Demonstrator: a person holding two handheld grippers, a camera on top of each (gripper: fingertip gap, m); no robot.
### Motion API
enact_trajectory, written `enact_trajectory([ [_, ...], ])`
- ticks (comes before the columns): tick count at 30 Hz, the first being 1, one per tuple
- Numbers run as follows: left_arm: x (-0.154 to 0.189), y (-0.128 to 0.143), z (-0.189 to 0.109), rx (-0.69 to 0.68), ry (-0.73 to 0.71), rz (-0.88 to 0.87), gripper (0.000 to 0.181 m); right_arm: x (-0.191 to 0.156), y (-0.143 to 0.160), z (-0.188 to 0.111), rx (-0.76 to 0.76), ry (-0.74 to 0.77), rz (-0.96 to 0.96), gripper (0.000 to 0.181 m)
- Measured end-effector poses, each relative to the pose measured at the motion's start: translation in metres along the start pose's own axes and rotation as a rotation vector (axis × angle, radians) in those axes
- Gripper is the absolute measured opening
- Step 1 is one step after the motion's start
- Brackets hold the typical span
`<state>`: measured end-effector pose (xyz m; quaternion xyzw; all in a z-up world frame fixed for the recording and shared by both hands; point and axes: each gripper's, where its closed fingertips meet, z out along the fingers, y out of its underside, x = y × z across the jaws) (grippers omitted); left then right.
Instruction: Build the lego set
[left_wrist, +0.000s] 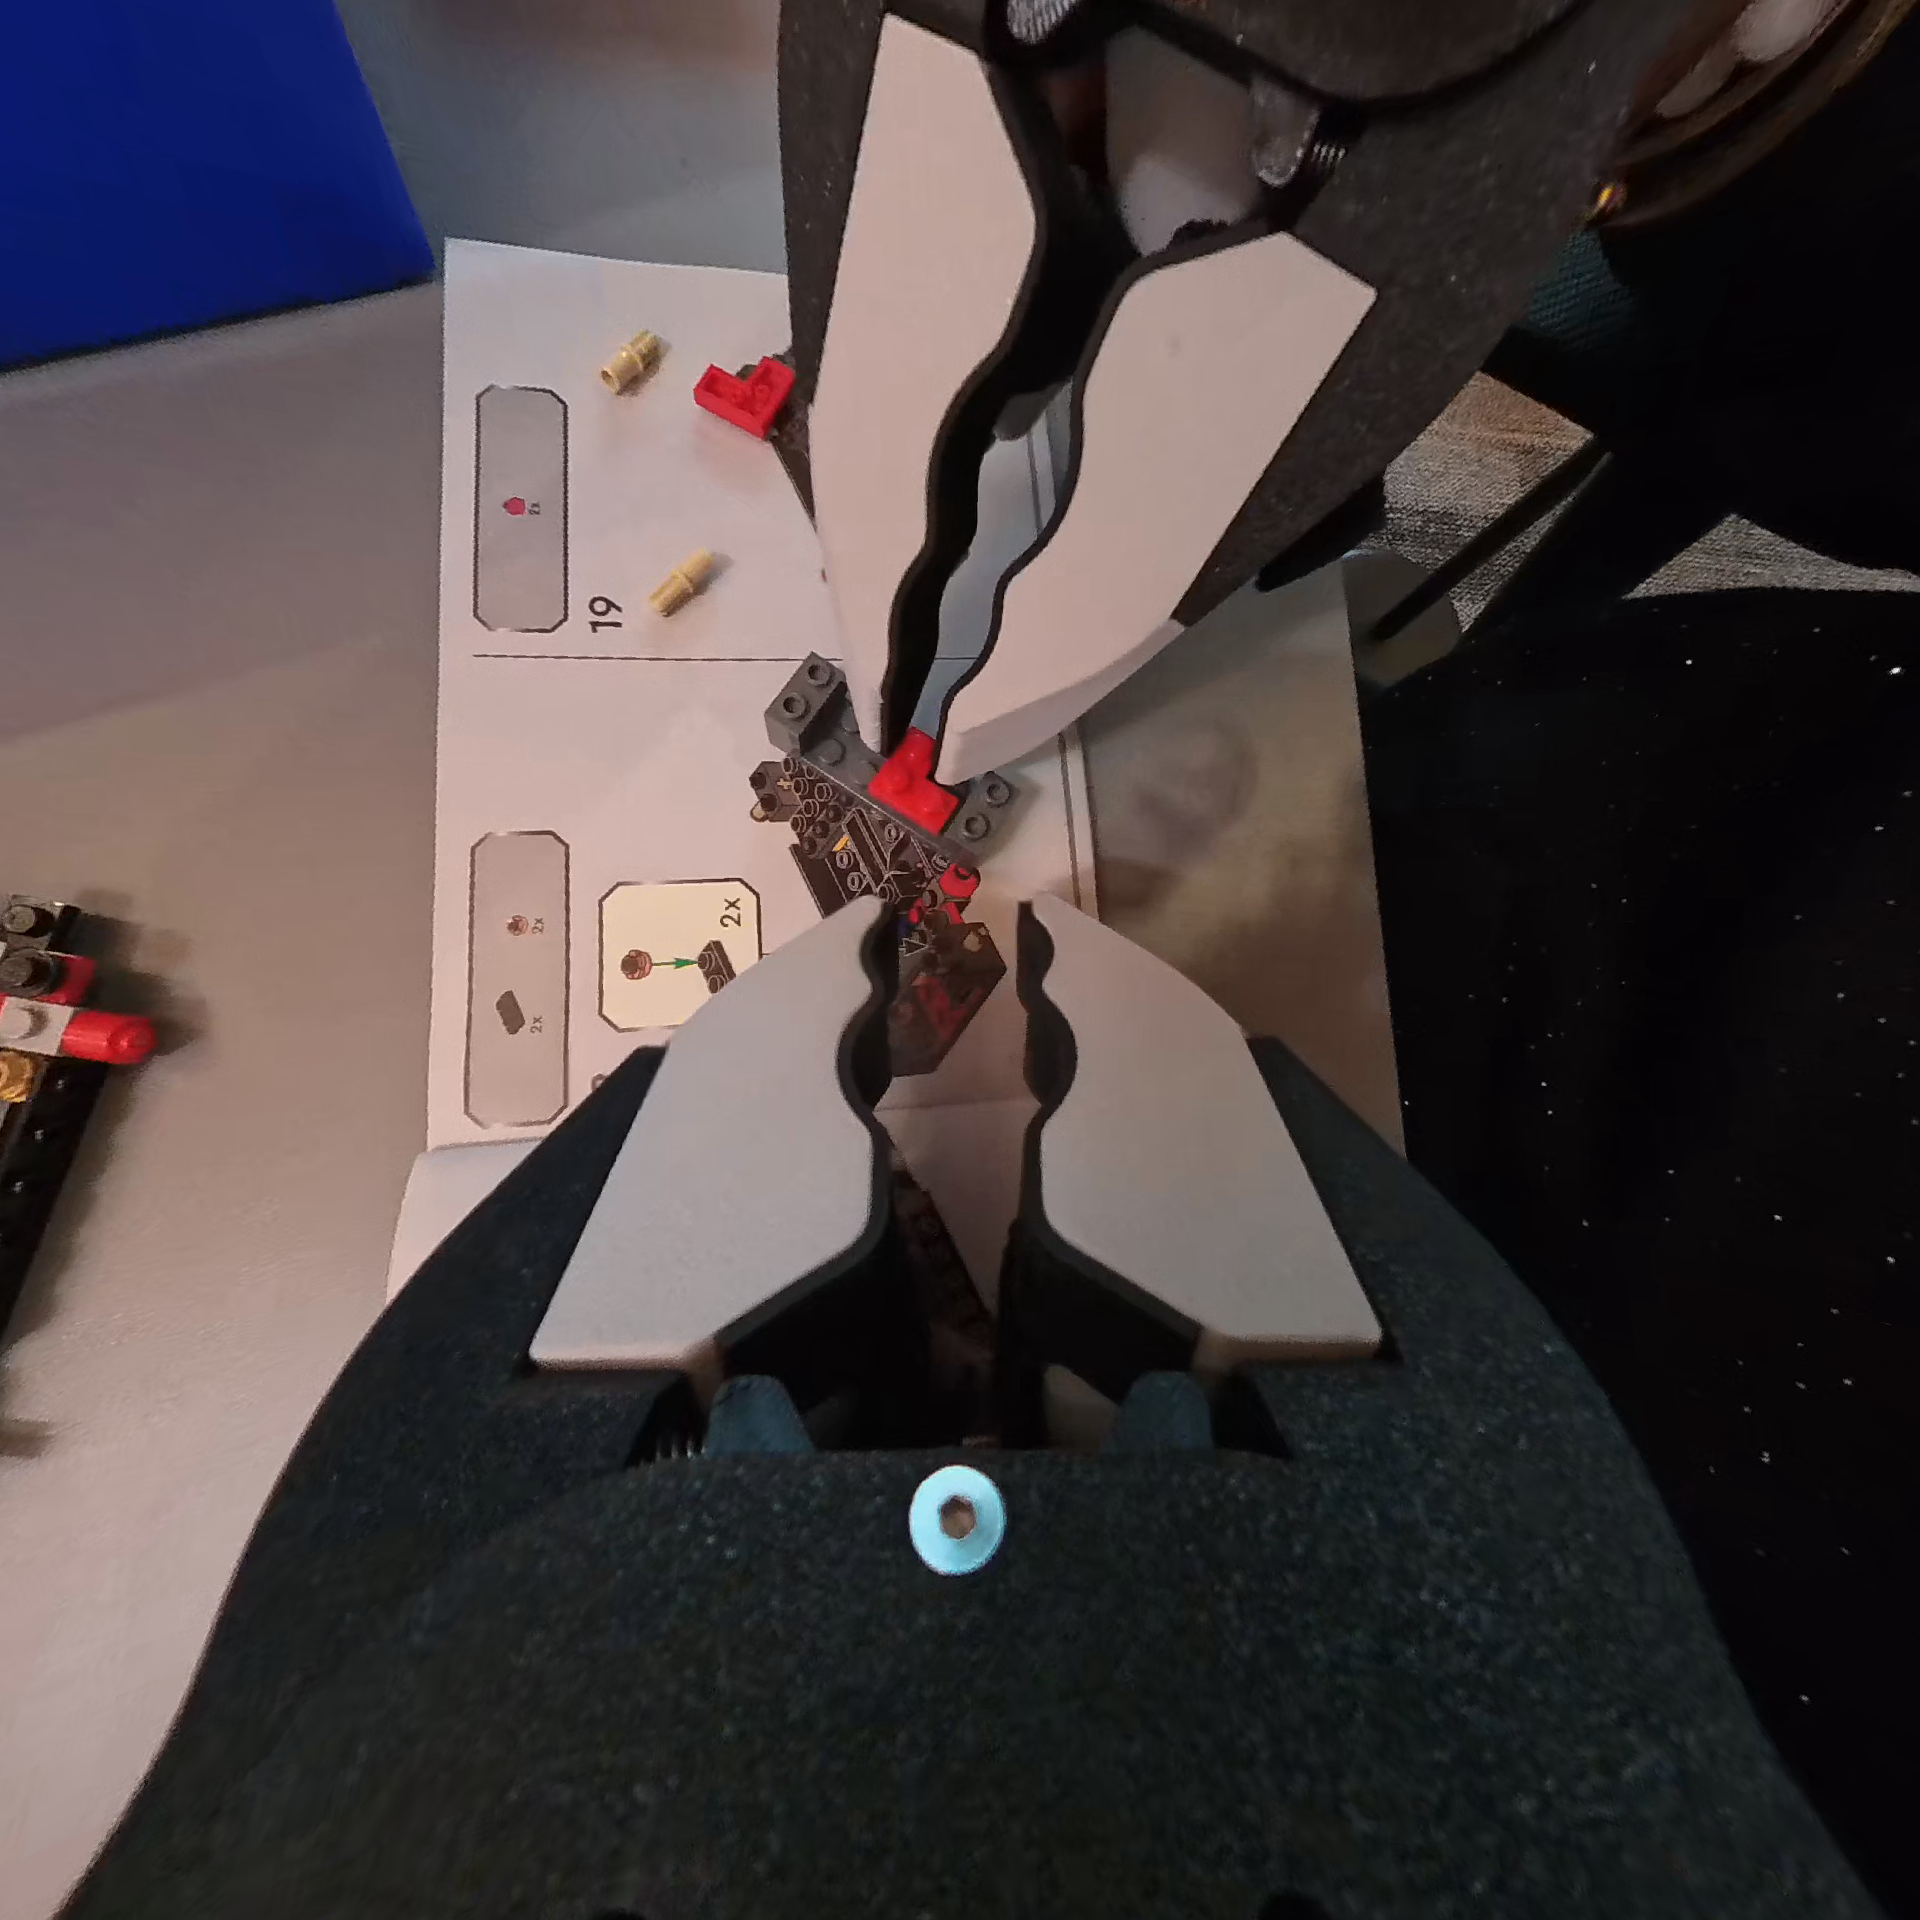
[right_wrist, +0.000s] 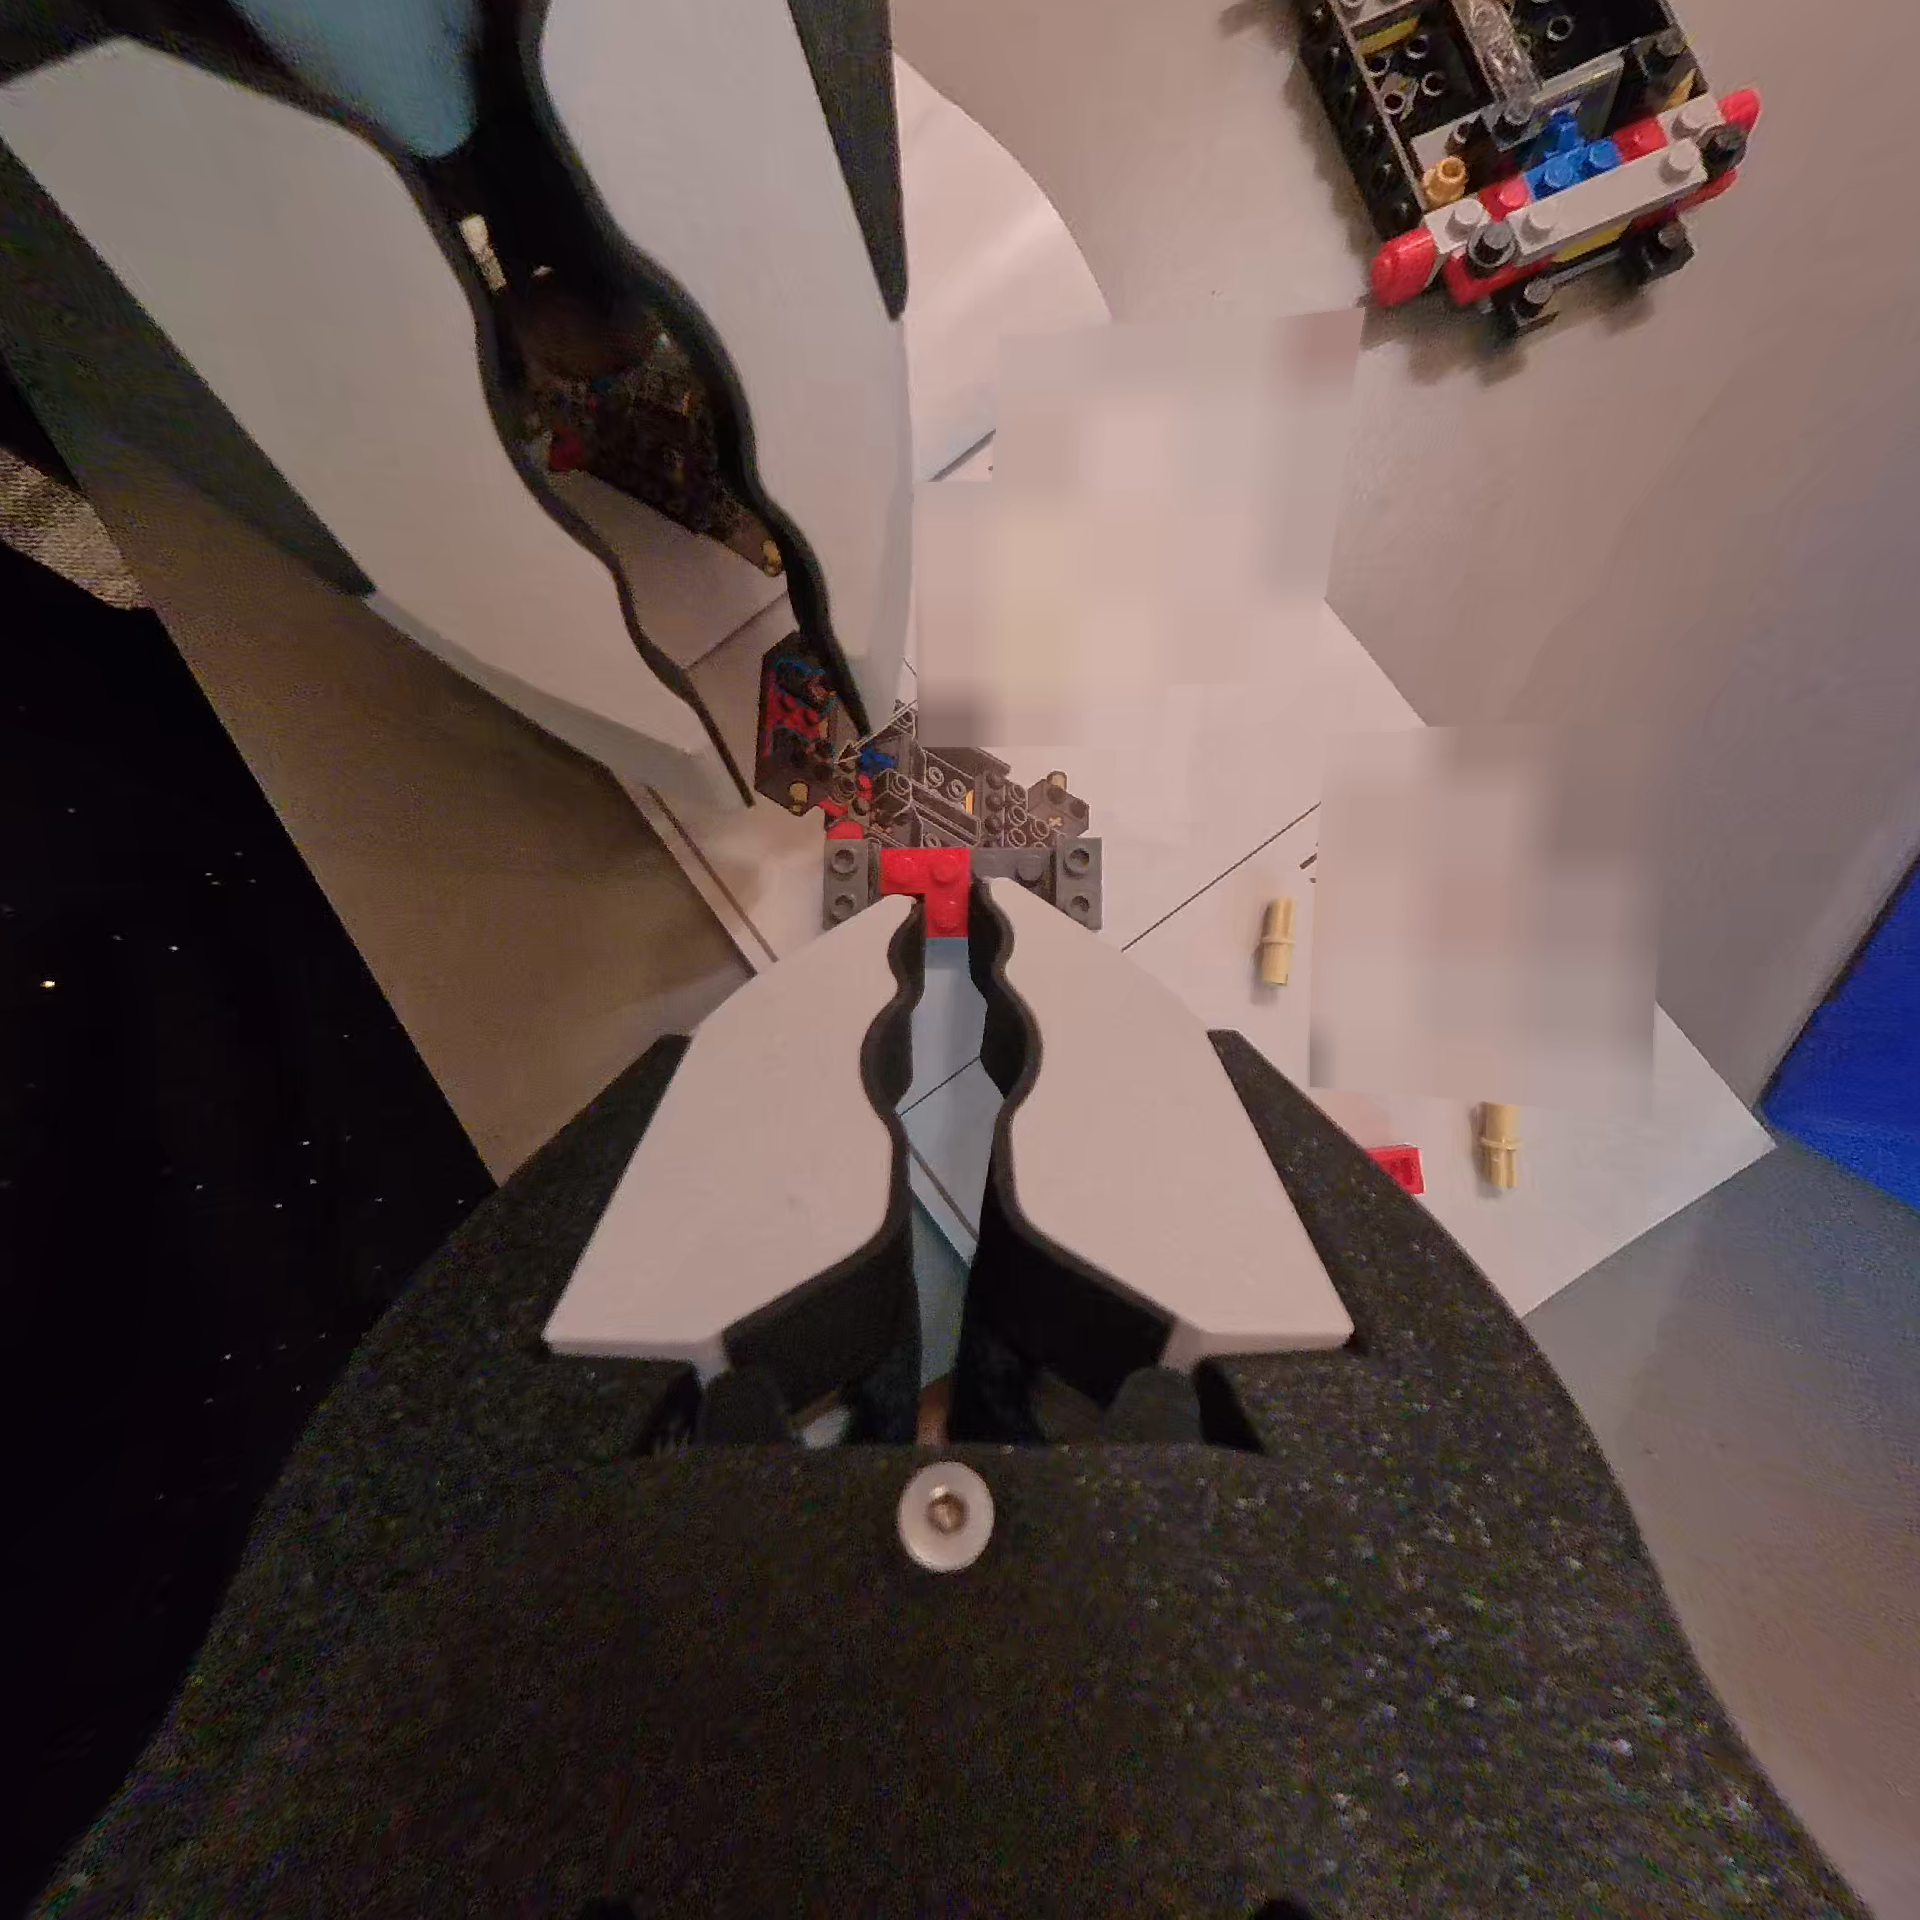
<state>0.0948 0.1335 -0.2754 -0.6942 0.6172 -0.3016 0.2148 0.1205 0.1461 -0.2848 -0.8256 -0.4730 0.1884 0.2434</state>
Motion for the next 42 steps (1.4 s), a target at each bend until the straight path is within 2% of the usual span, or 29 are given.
enact_trajectory([
  [11,0.001,0.002,0.005,-0.011,0.001,0.012,0.021,-0.002,0.002,-0.001,-0.002,-0.060,0.016,0.010],
  [15,0.004,0.003,0.007,-0.017,-0.004,0.021,0.023,-0.001,-0.003,-0.010,0.028,-0.102,0.000,0.010],
  [20,-0.003,0.000,0.012,-0.016,-0.109,0.008,0.029,0.009,-0.018,-0.016,0.081,-0.086,-0.158,0.001],
  [27,-0.004,0.000,0.016,-0.010,-0.134,-0.004,0.025,0.005,-0.011,0.002,-0.007,-0.107,-0.289,0.000],
  [31,-0.005,0.000,0.017,-0.012,-0.131,0.003,0.023,0.000,-0.009,0.001,0.003,-0.151,-0.291,0.000],
  [42,-0.004,0.000,0.017,-0.009,-0.125,0.018,0.021,-0.002,-0.012,-0.005,0.022,-0.129,-0.286,0.001],
])
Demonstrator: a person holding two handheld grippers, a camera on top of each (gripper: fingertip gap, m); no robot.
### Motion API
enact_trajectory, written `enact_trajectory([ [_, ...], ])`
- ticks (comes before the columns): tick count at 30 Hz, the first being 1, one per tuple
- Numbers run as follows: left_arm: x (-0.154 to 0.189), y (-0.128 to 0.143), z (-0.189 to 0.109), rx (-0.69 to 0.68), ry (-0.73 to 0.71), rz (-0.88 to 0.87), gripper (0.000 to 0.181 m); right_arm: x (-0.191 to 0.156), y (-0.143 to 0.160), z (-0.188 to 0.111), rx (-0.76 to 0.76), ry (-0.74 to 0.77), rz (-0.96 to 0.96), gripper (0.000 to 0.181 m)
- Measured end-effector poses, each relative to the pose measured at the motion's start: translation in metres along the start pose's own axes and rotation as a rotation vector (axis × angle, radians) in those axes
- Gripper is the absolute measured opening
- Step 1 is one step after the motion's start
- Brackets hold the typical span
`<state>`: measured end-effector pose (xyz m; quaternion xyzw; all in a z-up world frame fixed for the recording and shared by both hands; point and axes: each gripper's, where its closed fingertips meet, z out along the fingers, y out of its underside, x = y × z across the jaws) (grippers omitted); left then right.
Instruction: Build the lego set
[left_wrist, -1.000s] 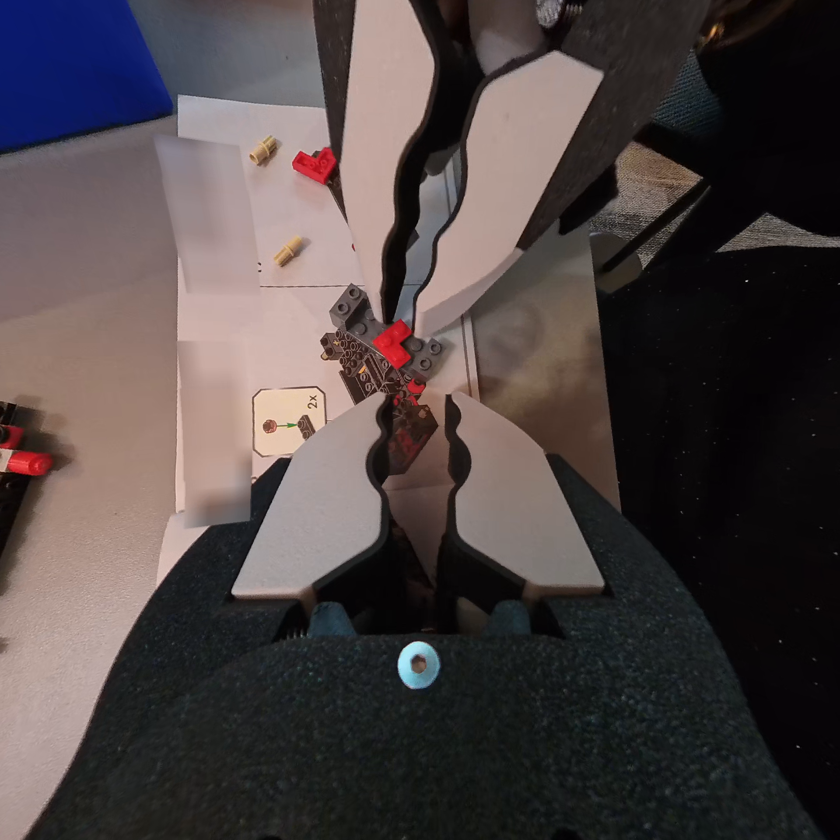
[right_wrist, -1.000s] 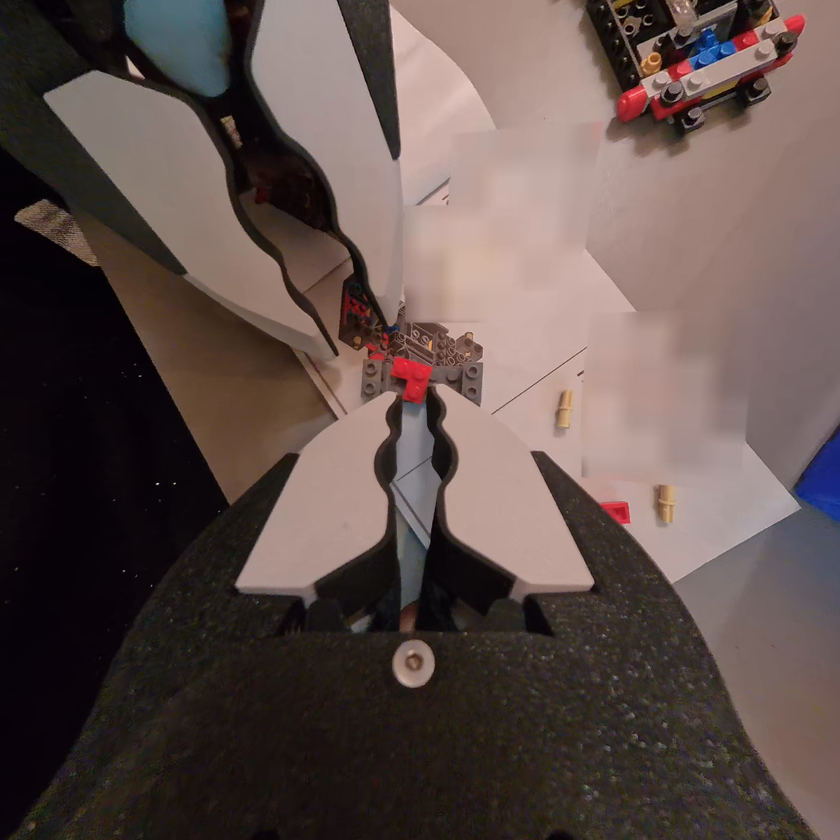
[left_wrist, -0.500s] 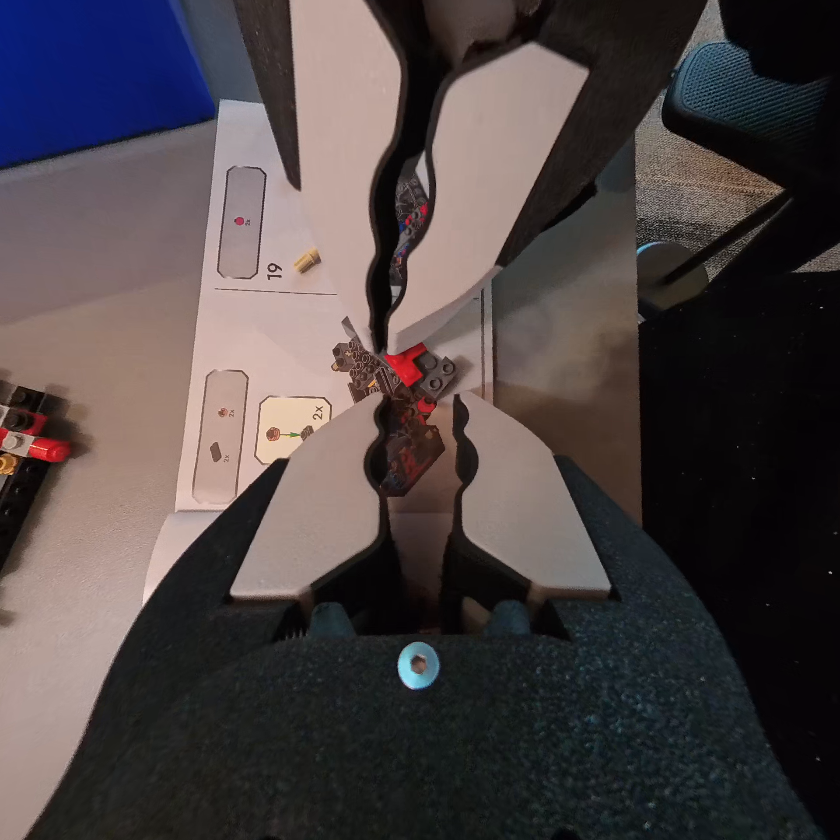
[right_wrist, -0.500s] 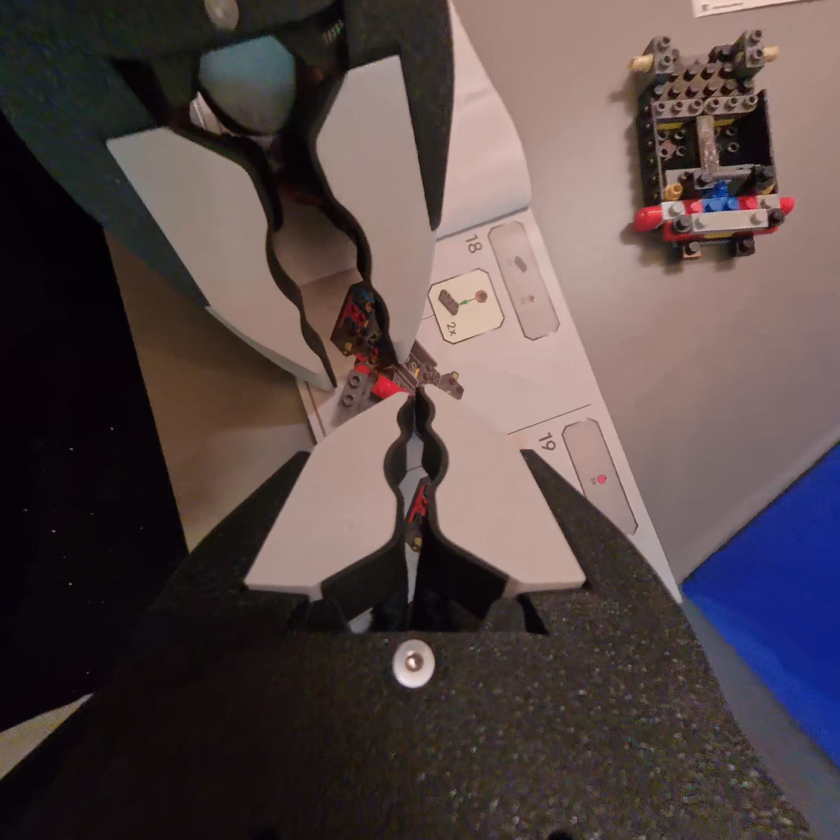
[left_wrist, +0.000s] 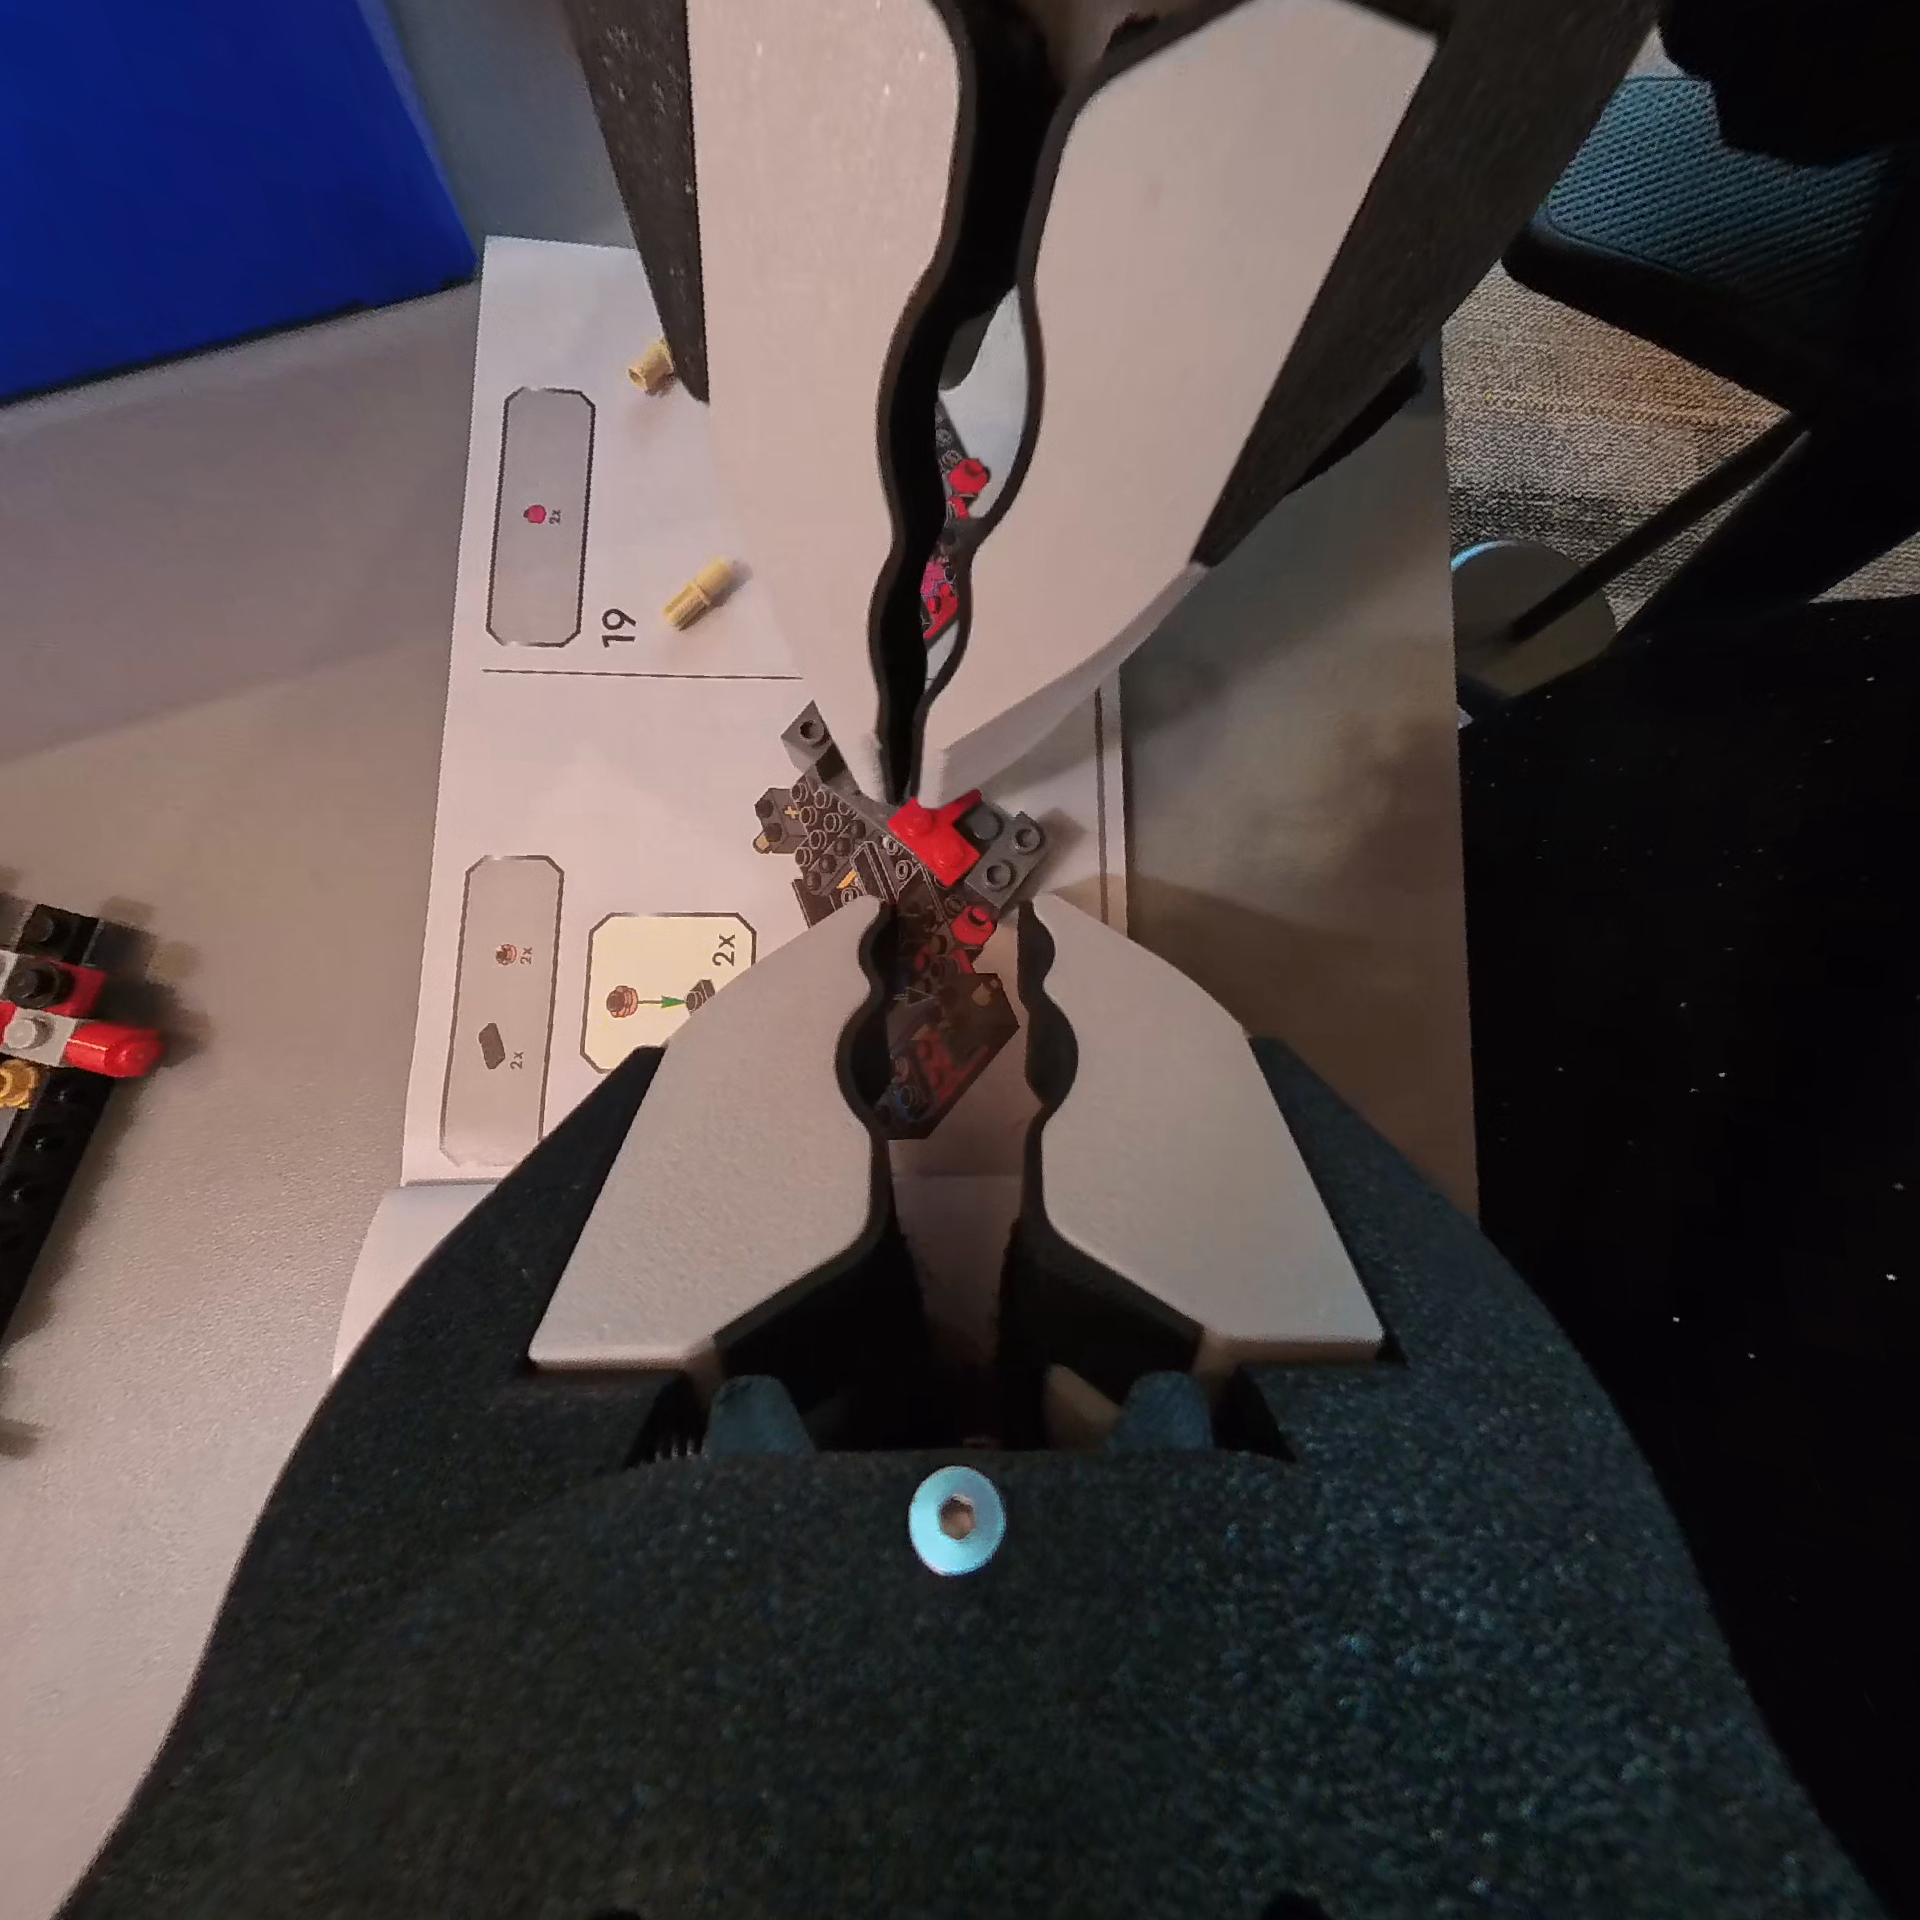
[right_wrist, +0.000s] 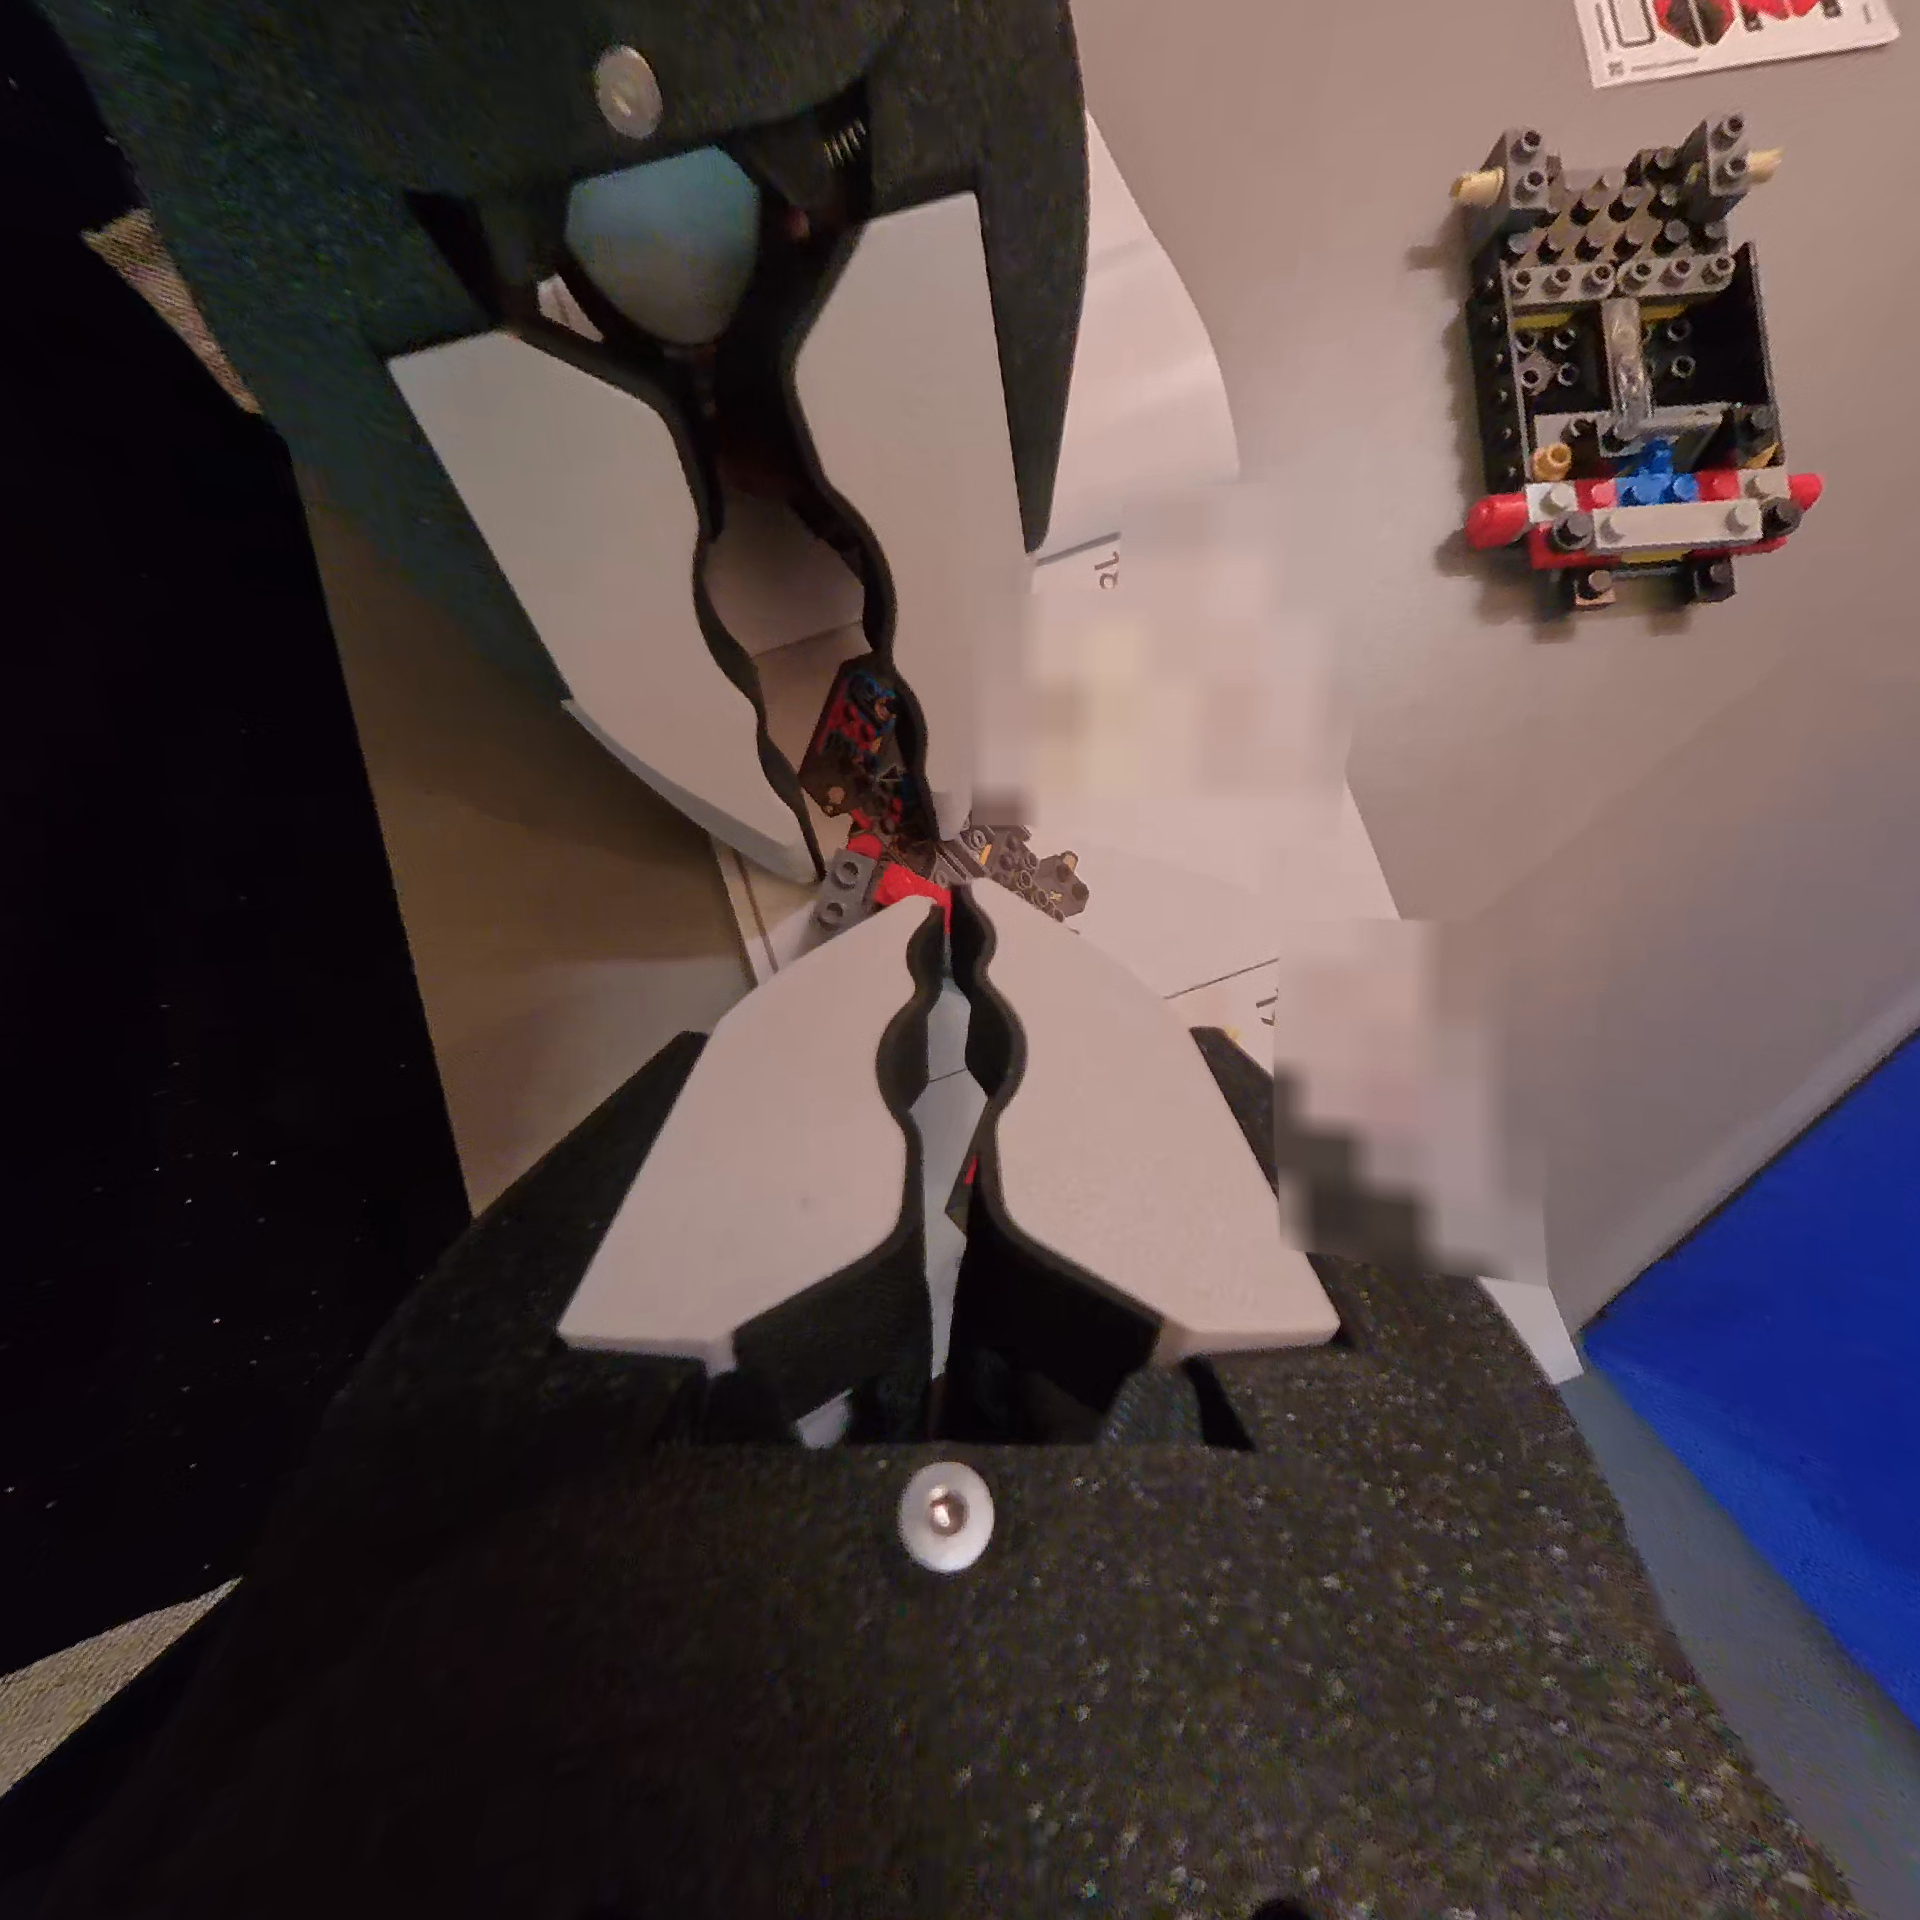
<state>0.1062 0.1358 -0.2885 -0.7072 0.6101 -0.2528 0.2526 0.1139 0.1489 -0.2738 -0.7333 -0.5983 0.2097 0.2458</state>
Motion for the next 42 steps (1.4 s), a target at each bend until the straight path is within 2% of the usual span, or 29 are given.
enact_trajectory([
  [9,0.001,0.000,0.001,0.005,0.006,0.026,0.018,-0.002,0.006,0.004,-0.064,-0.068,-0.034,0.000],
  [19,0.001,-0.001,0.001,0.012,0.002,0.032,0.015,-0.005,0.007,0.005,-0.061,-0.036,-0.175,0.000],
  [23,0.001,-0.001,0.001,0.016,0.001,0.033,0.015,-0.007,0.008,0.005,-0.039,-0.023,-0.188,0.000],
  [30,0.002,-0.001,0.002,0.010,-0.004,0.045,0.014,-0.007,0.010,0.006,-0.088,-0.035,-0.154,0.001],
  [35,0.002,-0.001,0.002,0.005,-0.012,0.047,0.013,-0.007,0.008,0.006,-0.059,-0.003,-0.142,0.001],
  [39,0.004,-0.001,-0.002,0.003,-0.024,0.059,0.014,0.000,0.004,0.002,0.022,0.035,-0.116,0.000],
  [40,0.004,-0.001,-0.004,0.007,-0.028,0.057,0.015,0.002,0.001,-0.004,0.054,0.050,-0.108,0.015],
  [41,0.004,-0.001,-0.005,0.014,-0.032,0.053,0.015,0.002,-0.003,-0.011,0.082,0.049,-0.101,0.021],
  [42,0.004,-0.002,-0.006,0.024,-0.035,0.048,0.015,-0.001,-0.004,-0.015,0.102,0.034,-0.095,0.018],
])
